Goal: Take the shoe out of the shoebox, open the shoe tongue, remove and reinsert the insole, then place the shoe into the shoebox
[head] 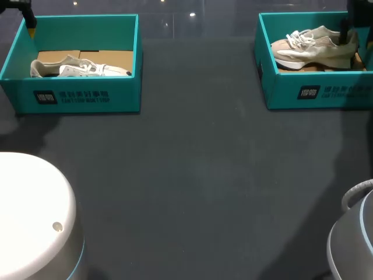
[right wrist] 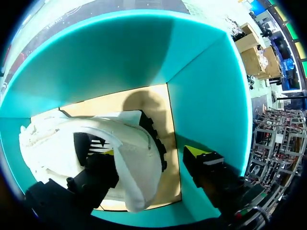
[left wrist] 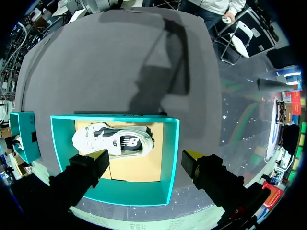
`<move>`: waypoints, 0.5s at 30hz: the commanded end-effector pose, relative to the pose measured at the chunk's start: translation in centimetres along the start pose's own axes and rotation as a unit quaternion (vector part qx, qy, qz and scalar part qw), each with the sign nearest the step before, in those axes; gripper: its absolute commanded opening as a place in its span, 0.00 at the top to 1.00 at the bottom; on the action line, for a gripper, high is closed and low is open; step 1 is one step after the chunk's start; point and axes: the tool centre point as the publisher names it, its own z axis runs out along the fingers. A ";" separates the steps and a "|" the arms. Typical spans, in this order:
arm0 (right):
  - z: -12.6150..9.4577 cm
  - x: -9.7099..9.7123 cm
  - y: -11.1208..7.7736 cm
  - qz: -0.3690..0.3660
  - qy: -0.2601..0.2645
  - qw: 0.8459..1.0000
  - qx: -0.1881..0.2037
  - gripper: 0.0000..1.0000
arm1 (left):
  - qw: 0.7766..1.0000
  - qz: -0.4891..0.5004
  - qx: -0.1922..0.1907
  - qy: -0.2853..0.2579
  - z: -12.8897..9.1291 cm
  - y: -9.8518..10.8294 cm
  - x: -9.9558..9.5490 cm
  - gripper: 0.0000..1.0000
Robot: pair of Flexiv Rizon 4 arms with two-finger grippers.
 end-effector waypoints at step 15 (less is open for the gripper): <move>1.7 0.0 0.8 -0.006 0.014 1.000 0.019 0.31 | 1.000 0.000 0.000 0.001 0.0 0.0 0.0 0.00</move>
